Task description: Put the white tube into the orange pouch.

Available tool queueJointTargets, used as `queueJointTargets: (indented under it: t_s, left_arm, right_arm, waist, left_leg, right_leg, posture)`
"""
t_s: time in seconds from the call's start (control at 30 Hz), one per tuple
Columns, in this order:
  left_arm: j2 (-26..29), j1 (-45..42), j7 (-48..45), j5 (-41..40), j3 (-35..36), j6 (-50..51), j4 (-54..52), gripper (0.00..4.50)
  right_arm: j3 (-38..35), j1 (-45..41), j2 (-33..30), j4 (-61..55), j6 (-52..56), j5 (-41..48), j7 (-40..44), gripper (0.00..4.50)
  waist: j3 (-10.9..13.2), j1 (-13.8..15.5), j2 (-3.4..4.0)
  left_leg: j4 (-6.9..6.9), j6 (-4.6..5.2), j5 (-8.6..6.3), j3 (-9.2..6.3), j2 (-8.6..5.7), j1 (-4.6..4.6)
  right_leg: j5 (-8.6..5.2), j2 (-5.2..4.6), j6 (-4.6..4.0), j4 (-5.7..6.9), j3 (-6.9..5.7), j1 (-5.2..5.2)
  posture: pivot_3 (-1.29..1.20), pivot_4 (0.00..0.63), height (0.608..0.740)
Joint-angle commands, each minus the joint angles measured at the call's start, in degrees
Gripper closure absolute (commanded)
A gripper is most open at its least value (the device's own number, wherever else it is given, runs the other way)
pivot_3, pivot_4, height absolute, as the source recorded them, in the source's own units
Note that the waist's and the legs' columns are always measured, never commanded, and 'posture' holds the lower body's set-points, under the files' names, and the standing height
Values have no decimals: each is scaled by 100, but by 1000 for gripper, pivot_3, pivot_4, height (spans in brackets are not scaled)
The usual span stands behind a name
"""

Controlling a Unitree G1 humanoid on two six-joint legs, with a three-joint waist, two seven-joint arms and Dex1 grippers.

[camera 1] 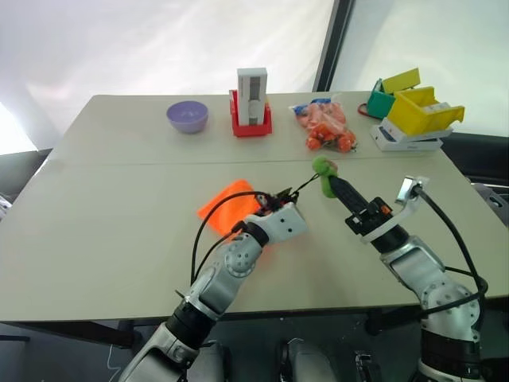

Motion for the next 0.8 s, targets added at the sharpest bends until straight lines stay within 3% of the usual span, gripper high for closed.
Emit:
queueJointTargets:
  t_s: [0.03, 0.23, 0.5, 0.8]
  left_arm:
    - [-19, -110, 3, 35, 74, -36, -80, 4267]
    - [149, 24, -276, -169, 301, 251, -180, 4267]
    - [948, 630, -1493, -804, 515, 558, -982, 4267]
    - [1528, 914, -1927, -1060, 757, 702, -1244, 4267]
  right_arm:
    - [-34, -98, 20, -64, -122, 13, 91, 4500]
    - [-144, -225, 35, 178, -390, -419, -77, 4500]
    - [-168, -608, 43, 1064, -1085, -1839, -619, 4500]
    - [-123, -856, 92, 1575, -1323, -2670, -688, 4500]
  waist:
    - [0, 0, 0]
    - [0, -7, 0]
    - [-1, -9, 7]
    - [-4, -18, 17]
  left_leg:
    - [0, 0, 0, 0, 0, 0]
    - [0, 0, 0, 0, 0, 1]
    - [-6, 0, 0, 3, 3, 2]
    - [-5, 0, 0, 6, 3, 2]
  right_leg:
    - [0, 0, 0, 0, 0, 0]
    - [0, 1, 0, 0, 0, 0]
    - [0, 3, 0, 2, 0, -6]
    - [0, 1, -1, 3, 1, -6]
  posture:
    - [0, 150, 740]
    - [0, 150, 740]
    - [0, 150, 740]
    - [0, 150, 740]
